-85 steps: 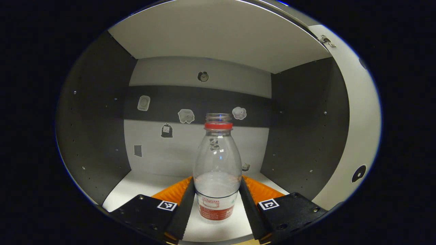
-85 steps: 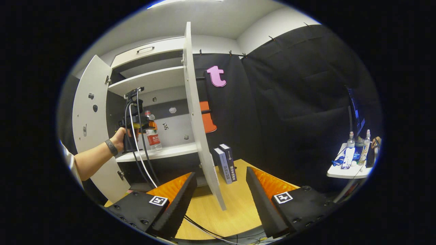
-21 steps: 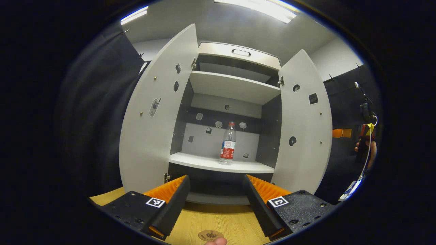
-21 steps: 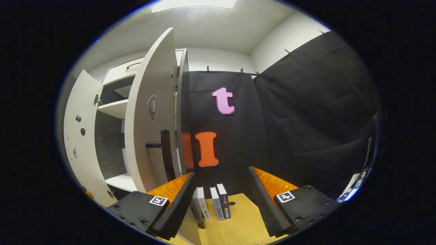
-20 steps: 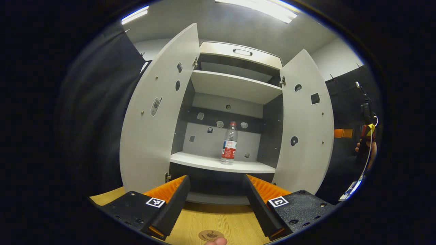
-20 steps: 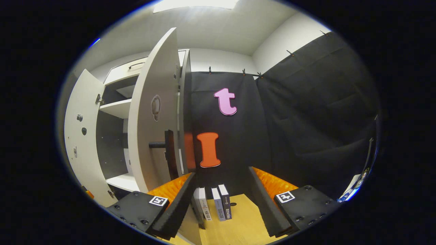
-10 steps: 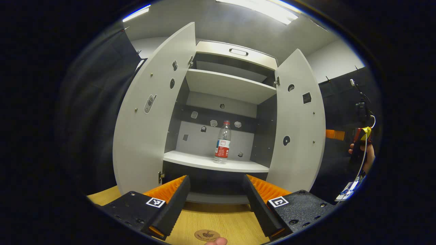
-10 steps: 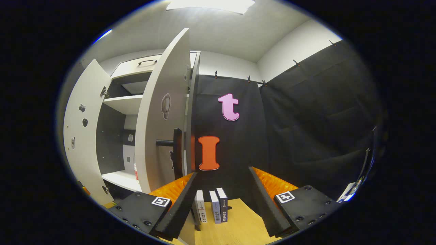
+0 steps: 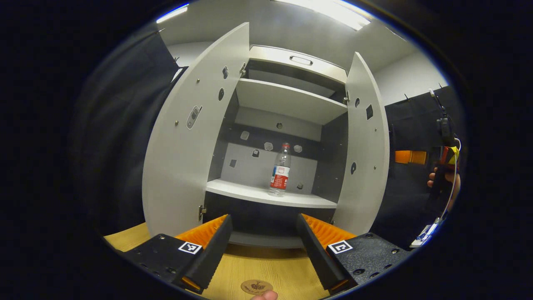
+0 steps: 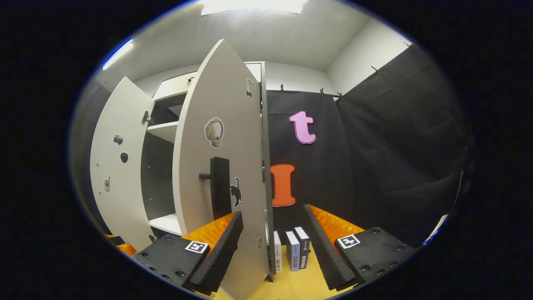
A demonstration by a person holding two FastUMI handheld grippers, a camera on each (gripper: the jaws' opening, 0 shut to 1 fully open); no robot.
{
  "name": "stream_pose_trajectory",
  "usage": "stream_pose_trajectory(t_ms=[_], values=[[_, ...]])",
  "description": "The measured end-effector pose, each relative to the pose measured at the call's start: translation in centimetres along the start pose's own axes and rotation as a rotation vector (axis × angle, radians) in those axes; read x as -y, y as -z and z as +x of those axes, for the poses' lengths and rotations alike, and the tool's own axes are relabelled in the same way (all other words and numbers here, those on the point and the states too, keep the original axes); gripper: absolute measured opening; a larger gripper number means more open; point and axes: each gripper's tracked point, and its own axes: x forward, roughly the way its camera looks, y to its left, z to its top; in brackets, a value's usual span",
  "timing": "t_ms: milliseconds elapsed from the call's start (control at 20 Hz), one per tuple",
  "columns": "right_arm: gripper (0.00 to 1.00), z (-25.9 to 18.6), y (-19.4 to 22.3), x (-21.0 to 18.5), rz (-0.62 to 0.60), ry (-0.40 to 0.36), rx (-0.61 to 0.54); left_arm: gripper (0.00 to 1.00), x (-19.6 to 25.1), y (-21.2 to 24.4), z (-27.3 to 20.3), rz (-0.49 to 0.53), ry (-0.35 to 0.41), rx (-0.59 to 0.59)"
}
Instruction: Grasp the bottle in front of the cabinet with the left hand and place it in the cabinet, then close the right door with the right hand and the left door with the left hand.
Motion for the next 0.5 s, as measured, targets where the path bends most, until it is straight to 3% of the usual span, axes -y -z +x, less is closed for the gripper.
stream_pose_trajectory(t_ms=[500], values=[[0.97, 2.8, 1.0, -9.2, -0.012, -0.196, -0.019, 0.95, -1.8, -0.6, -0.3, 0.009, -0.046, 0.013]])
